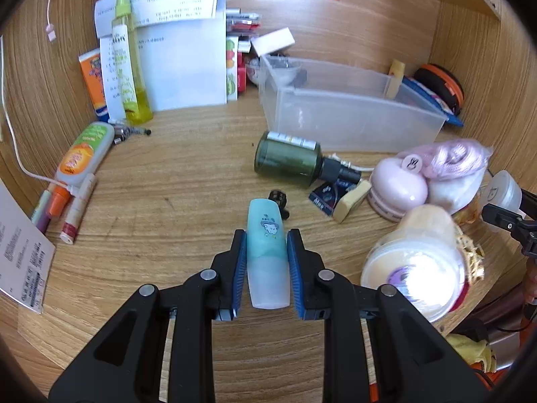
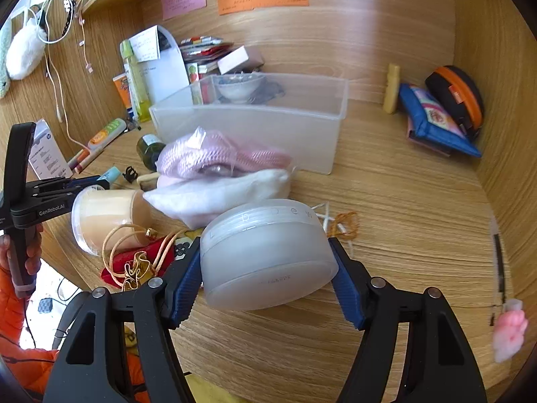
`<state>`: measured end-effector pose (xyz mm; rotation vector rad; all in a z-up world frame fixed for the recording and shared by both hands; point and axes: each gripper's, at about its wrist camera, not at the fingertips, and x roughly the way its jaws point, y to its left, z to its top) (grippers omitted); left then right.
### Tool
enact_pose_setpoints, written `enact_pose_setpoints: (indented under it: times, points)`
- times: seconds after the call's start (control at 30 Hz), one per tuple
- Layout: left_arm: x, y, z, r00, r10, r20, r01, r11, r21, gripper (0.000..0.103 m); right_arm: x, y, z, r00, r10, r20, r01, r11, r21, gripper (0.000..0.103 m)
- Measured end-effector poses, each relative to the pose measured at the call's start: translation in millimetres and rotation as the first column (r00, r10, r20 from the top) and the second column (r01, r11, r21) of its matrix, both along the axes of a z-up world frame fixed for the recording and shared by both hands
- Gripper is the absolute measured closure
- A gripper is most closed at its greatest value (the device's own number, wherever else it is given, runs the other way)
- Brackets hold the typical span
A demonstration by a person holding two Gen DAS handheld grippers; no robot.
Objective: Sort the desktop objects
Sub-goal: 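Carry the tube and white container into the clear box and open both grippers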
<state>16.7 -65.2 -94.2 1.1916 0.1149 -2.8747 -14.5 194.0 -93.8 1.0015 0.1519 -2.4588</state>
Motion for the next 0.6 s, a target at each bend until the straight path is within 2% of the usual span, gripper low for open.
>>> enact_pose_setpoints:
  times: [0.27, 0.6]
  points:
    - [3.6, -3.9, 23.8, 0.998, -0.005, -0.066, 0.006, 1.000, 0.015, 0.080, 3.5, 13.3, 23.6, 0.998, -0.038, -0.052, 0.038, 0.999, -0.004, 0.037]
    - [-13.9, -12.2, 42.7, 0.992, 0.016, -0.128, -0.014, 1.000, 0.016, 0.080, -11.4, 16.1, 58.4, 0.989, -0.040, -0.145, 0.041, 0.999, 0.004, 0.037]
